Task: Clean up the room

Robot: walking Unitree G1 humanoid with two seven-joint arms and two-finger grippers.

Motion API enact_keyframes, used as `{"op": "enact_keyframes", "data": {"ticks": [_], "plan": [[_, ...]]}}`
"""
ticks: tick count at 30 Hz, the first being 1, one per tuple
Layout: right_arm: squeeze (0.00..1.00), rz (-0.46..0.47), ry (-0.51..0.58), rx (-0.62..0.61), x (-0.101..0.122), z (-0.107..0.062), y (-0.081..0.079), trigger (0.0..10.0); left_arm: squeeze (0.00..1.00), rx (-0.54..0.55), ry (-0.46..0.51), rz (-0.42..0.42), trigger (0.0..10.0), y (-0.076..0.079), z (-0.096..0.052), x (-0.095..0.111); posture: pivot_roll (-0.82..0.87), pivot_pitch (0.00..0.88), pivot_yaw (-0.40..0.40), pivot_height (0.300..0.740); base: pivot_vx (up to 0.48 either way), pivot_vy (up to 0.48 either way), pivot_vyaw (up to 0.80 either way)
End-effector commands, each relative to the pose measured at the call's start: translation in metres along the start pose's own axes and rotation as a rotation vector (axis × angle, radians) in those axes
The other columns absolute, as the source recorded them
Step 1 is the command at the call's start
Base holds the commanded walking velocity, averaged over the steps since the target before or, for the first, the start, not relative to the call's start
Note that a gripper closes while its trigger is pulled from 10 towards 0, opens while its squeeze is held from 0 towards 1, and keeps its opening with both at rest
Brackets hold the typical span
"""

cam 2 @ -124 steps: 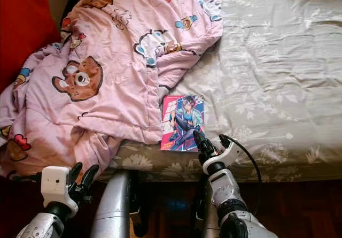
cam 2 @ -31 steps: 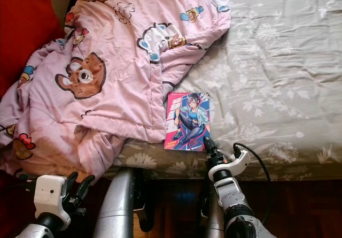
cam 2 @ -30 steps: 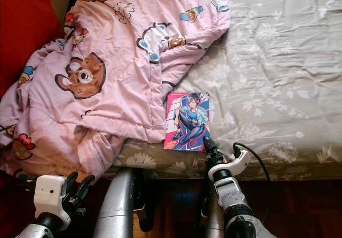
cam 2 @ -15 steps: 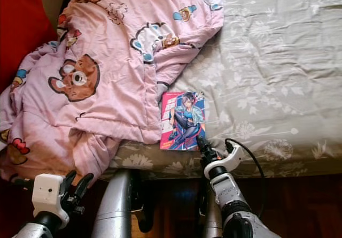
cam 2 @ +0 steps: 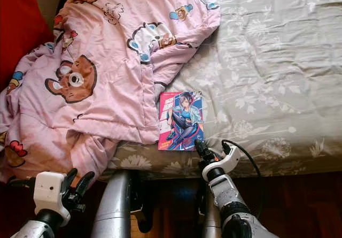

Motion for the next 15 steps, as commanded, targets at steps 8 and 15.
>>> {"op": "enact_keyframes", "data": {"ticks": [8,15], "plan": [[0.00,0.040,-0.039,-0.069,-0.027,-0.015,0.020,0.0,0.00,0.012,-0.028,0.012,10.0,-0.001,0.007,-0.009,0.22,0.354,0.094,0.596,0.000,0.000,0.00],[0.00,0.054,0.041,-0.054,-0.017,-0.019,0.023,0.0,0.00,0.010,-0.014,0.009,10.0,-0.001,0.017,-0.009,0.20,0.317,0.088,0.596,0.000,0.000,0.00]]}}
Point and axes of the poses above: a point about 5 cm out from each wrist's last joint towards the gripper, its own z axis pointing out of the wrist towards the gripper, its own x axis along the axis of the wrist's last joint, y = z × x, the point moved 2 cm from there along z, pointing out of the wrist towards the gripper
